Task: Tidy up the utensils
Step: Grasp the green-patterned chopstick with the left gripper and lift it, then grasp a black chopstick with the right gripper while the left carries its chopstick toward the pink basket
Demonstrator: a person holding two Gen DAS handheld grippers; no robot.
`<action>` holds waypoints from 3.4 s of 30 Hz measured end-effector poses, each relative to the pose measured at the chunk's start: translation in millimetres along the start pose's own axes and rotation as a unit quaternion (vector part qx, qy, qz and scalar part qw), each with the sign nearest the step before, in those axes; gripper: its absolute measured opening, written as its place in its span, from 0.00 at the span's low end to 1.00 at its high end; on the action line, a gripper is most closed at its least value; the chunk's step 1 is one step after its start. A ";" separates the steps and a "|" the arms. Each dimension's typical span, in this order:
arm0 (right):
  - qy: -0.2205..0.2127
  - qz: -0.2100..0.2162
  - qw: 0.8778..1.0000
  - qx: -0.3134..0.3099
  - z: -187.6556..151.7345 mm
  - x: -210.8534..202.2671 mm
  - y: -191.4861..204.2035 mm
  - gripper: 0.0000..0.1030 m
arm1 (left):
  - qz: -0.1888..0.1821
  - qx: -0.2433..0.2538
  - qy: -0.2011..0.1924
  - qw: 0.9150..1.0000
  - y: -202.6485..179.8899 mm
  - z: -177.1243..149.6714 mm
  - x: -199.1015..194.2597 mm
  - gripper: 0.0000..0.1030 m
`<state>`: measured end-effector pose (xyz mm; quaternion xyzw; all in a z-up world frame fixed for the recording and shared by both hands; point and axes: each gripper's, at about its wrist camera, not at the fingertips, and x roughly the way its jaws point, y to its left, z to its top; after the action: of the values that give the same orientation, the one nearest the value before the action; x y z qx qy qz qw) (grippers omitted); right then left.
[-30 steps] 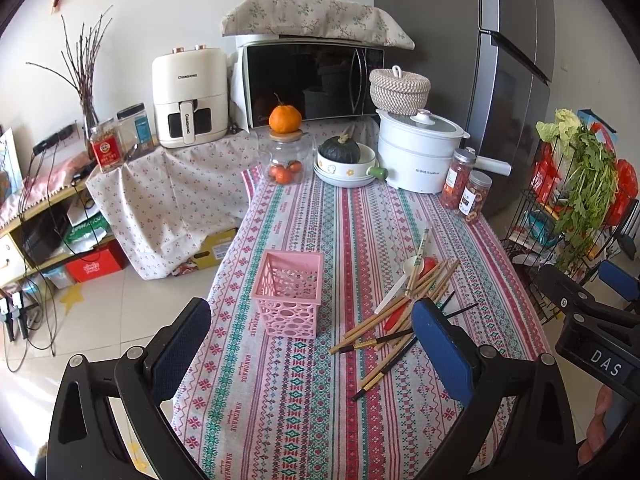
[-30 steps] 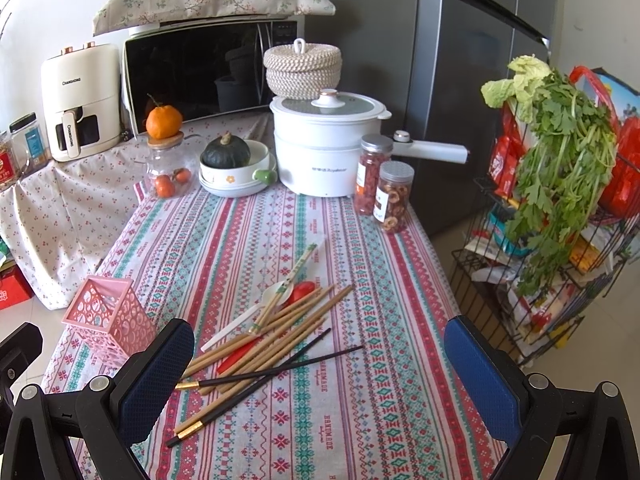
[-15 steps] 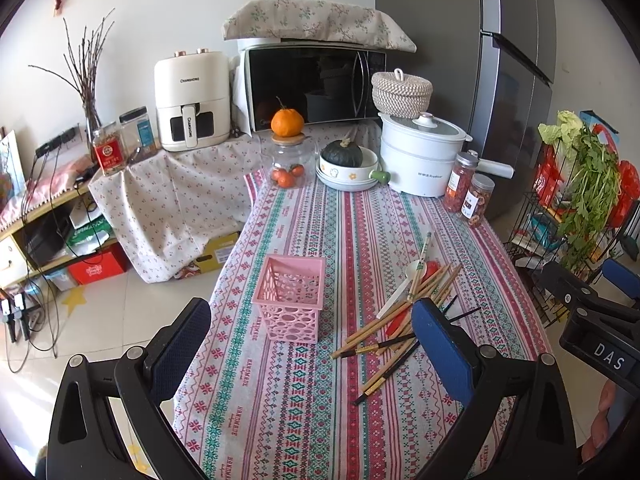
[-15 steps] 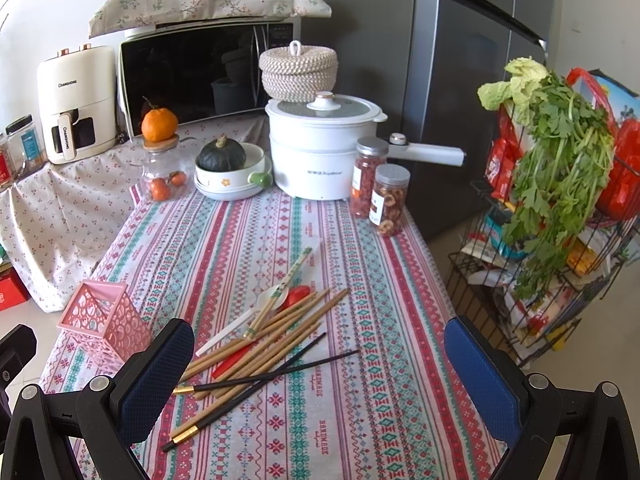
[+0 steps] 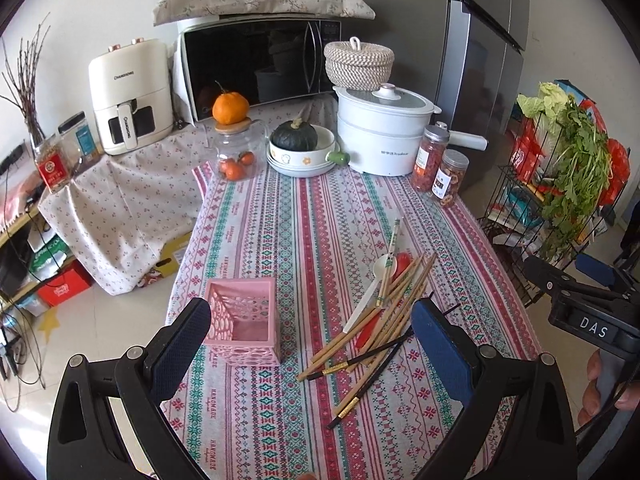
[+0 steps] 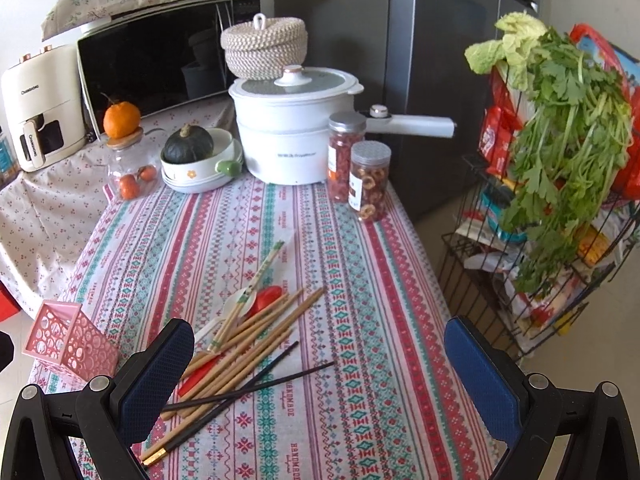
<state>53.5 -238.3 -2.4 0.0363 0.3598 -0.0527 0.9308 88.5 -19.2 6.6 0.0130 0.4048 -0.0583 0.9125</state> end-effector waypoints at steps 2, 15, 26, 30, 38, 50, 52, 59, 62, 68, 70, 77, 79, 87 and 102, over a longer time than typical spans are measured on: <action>0.037 0.010 0.999 0.011 4.7 20.9 -10.0 1.00 | -0.023 0.008 0.029 0.999 -9.6 15.4 23.1 0.98; 0.196 0.080 0.972 0.105 -5.0 113.8 -61.2 0.88 | -0.068 0.066 0.174 0.980 -91.0 75.2 197.1 0.52; 0.234 0.094 0.958 0.133 -12.4 141.6 -81.7 0.84 | -0.055 0.068 0.208 0.974 -134.6 98.5 310.3 0.39; 0.247 0.092 0.955 0.133 -16.0 150.1 -83.7 0.84 | -0.033 0.069 0.226 0.971 -139.4 93.5 336.1 0.28; 0.275 0.100 0.945 0.147 -28.5 170.5 -83.6 0.84 | -0.043 0.050 0.192 0.979 -119.6 90.2 293.6 0.09; 0.312 0.184 0.906 0.219 -55.1 199.3 -57.0 0.60 | -0.106 0.035 0.075 0.991 -53.1 63.7 129.2 0.09; 0.307 0.189 0.904 0.230 -55.6 200.5 -55.2 0.54 | -0.114 0.022 0.063 0.991 -37.8 56.4 109.5 0.09; 0.295 0.190 0.894 0.279 -58.0 208.1 -43.6 0.39 | -0.116 -0.016 0.018 0.993 10.2 23.4 61.4 0.09; 0.283 0.186 0.890 0.305 -60.3 210.4 -43.3 0.28 | -0.107 -0.020 -0.020 0.994 26.6 14.1 45.7 0.09; 0.266 0.201 0.872 0.359 -69.8 217.7 -55.3 0.05 | -0.116 -0.029 -0.109 0.987 57.1 -1.8 26.7 0.09; 0.261 0.211 0.870 0.361 -70.9 218.4 -58.3 0.05 | -0.109 -0.025 -0.134 0.985 64.9 1.7 21.0 0.09; 0.232 0.218 0.889 0.329 -54.7 193.6 -51.2 0.05 | -0.052 -0.065 -0.227 0.970 103.9 7.6 9.3 0.09; 0.215 0.220 0.899 0.311 -46.0 180.7 -43.7 0.05 | -0.033 -0.076 -0.248 0.965 110.9 9.6 11.9 0.09; 0.160 0.239 0.925 0.249 -22.5 133.2 -17.7 0.05 | 0.012 -0.075 -0.303 0.950 110.9 12.1 30.3 0.09; 0.054 0.273 0.952 0.127 7.3 44.3 21.4 0.05 | 0.029 -0.095 -0.228 0.969 118.1 4.9 91.1 0.10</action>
<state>93.6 -221.0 -26.3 0.2542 0.3760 0.1605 0.8765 166.6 88.9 -60.3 -0.0760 0.1894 0.0053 0.9790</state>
